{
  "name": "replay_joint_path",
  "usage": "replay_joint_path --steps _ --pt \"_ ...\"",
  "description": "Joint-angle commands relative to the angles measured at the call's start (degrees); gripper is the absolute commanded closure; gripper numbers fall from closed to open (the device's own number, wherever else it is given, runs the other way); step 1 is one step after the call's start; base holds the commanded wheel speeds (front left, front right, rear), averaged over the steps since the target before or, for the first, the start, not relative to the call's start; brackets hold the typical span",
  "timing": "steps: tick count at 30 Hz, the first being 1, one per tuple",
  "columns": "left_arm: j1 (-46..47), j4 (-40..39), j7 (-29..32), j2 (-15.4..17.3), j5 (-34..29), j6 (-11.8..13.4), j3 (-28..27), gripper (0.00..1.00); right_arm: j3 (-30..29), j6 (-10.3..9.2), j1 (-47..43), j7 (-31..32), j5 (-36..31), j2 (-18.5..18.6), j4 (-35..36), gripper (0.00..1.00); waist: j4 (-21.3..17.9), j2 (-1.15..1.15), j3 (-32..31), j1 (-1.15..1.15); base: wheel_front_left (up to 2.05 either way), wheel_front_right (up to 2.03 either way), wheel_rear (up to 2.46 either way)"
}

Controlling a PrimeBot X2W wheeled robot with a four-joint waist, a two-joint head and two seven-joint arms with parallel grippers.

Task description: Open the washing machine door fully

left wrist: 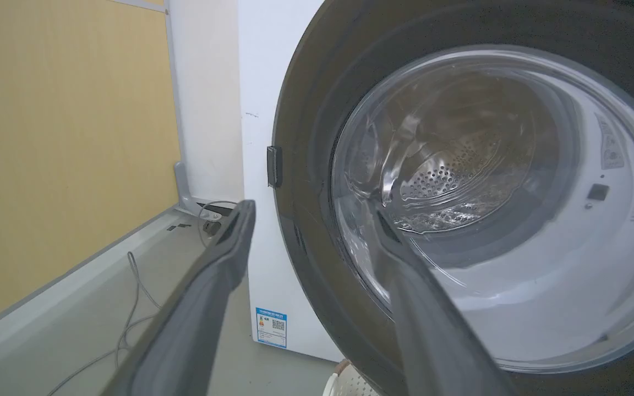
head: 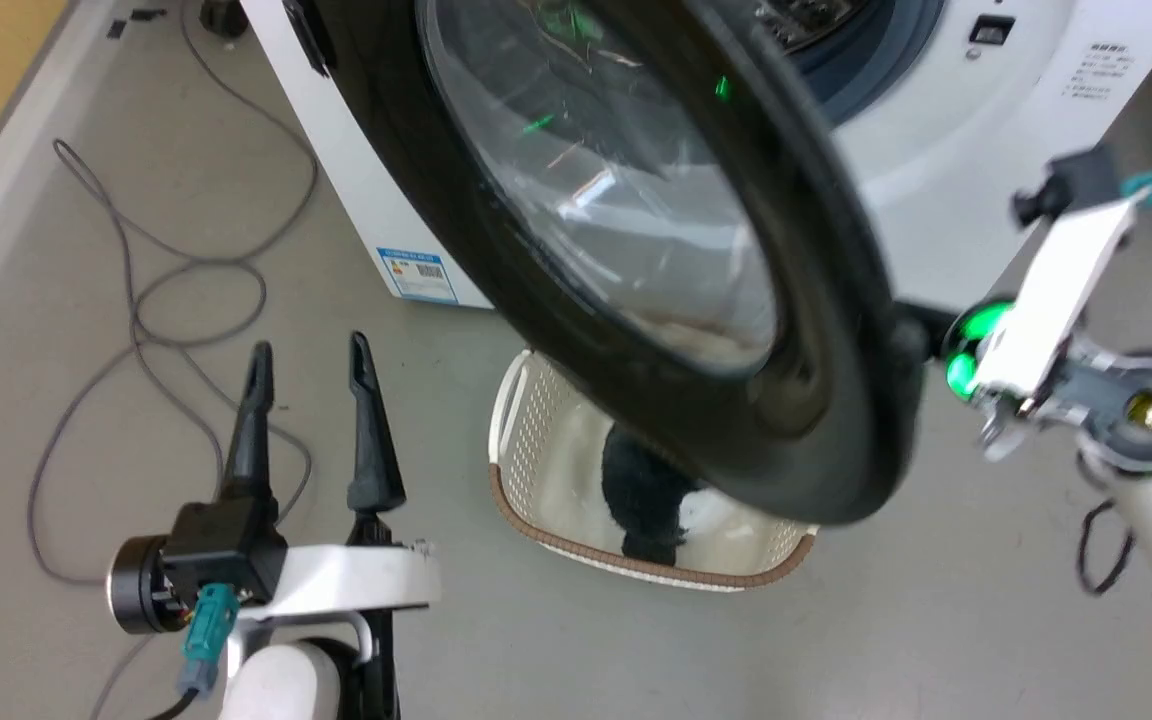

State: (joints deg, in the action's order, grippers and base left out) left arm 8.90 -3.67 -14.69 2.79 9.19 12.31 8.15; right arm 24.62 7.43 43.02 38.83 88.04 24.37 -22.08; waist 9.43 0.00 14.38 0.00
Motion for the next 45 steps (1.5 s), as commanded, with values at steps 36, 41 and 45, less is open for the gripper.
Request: replay_joint_path --steps 36,41,45 --pt "-5.8 1.9 -0.3 0.1 -0.4 -0.8 -2.4 0.0 3.2 0.06 -19.3 -7.5 -0.4 -7.1 16.9 1.0 3.5 0.0 -7.9 0.0 0.0 0.0 0.0" --pt "-7.2 2.5 -0.3 0.1 -0.7 -1.3 -3.4 0.0 -0.2 0.06 -21.5 -15.8 -2.4 -6.0 19.6 1.0 1.8 0.0 -10.4 0.0 0.0 0.0 0.0" --pt "-8.4 2.5 -0.3 0.1 -1.0 -1.6 -4.3 0.0 -2.2 0.06 -22.5 -26.2 -8.4 -4.0 22.0 1.0 0.1 0.0 -12.1 0.0 0.0 0.0 0.0"
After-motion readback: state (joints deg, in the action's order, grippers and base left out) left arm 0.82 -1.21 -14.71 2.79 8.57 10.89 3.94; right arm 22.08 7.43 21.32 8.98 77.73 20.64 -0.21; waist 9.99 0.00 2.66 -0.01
